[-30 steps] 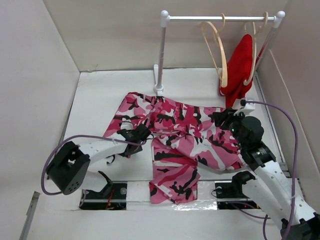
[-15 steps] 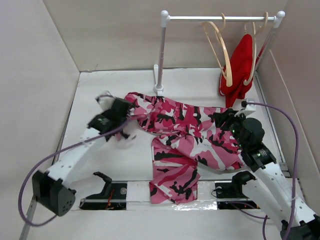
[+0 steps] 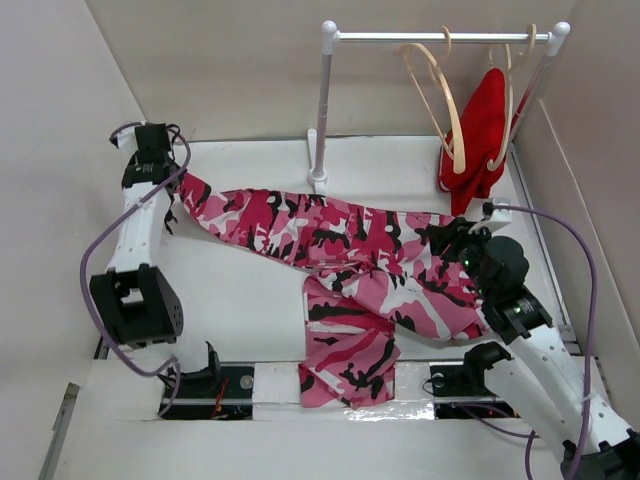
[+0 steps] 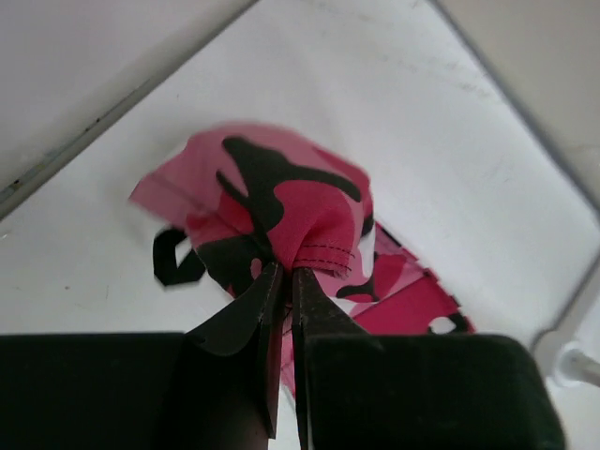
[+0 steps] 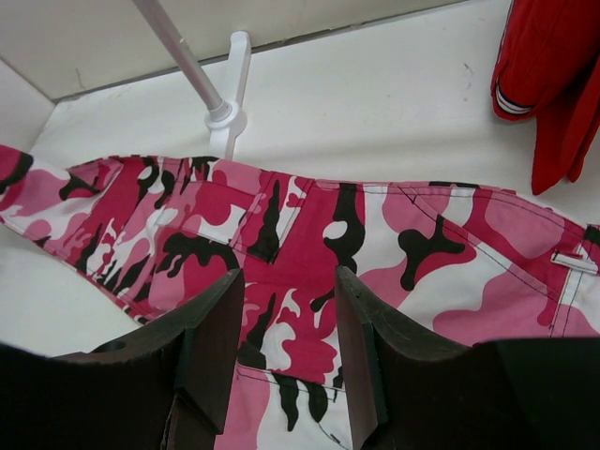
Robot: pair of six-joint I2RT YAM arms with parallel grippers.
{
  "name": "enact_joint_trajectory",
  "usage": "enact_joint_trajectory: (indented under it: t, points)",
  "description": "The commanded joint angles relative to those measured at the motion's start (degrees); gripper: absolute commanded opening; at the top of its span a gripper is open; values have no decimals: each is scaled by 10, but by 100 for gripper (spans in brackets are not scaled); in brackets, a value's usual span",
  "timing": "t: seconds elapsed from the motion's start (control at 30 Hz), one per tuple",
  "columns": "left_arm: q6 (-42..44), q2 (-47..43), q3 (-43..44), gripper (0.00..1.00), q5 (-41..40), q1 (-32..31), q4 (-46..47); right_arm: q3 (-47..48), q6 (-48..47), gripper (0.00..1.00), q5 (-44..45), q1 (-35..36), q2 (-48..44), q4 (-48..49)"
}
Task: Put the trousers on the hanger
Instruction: Flatten out the trousers at the center of the board.
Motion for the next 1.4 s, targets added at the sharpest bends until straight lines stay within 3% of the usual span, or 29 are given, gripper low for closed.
enact_joint_trajectory:
  t: [0.0,0.17,0.3,0.5,0.57,0.63,0.67,0.7,0.77,0.87,0.9,0.93,1.07,1.13,1.17,1.2,1.27,1.3,1.37]
  points:
    - [23,21,21,0,-8,4,21,-10,-5,49,-6,5,-7,38]
    - [48,28,14,0,-48,37,43,-8,-6,49,-7,5,-4,41]
    - [53,-11,-53,0,10,76,98,-8,-8,49,-16,5,-5,42]
    - [61,-65,-75,0,67,77,143,-8,-8,49,-18,5,-5,41]
    - [69,-82,-97,0,49,77,151,-7,-9,49,-16,5,-7,38]
    - [60,-91,-138,0,-19,77,140,-7,-8,49,-12,5,-13,35]
    - [49,-91,-153,6,-43,77,133,-7,-8,49,-12,5,-14,35]
    - [28,-89,-173,17,-78,85,123,-7,-9,49,-12,5,-16,31]
    - [-11,-71,-180,25,-100,108,67,-7,-8,49,-12,5,-23,28]
    - [-45,-65,-215,27,-52,179,63,-9,-4,49,-5,5,-28,28]
    - [-44,-72,-240,39,-18,191,71,-11,-3,49,-4,5,-29,29]
    - [-35,-92,-250,43,-7,191,96,-11,-3,49,-4,5,-28,29]
    - [-18,-130,-249,52,1,108,113,-6,-10,48,-16,5,-16,29]
    - [-16,-134,-229,52,-26,53,99,-5,-12,36,-25,5,-10,30]
    - [-14,-135,-223,52,-38,-14,93,-5,-15,27,-31,5,-7,31]
    - [-16,-136,-214,51,-63,-51,88,-3,-17,10,-37,5,-5,31]
    - [-35,-139,-210,49,-80,-127,76,0,-24,4,-51,5,1,31]
    - [-45,-142,-216,46,-83,-204,71,1,-26,0,-53,10,5,32]
    - [-58,-144,-233,43,-79,-283,73,1,-28,0,-56,10,9,33]
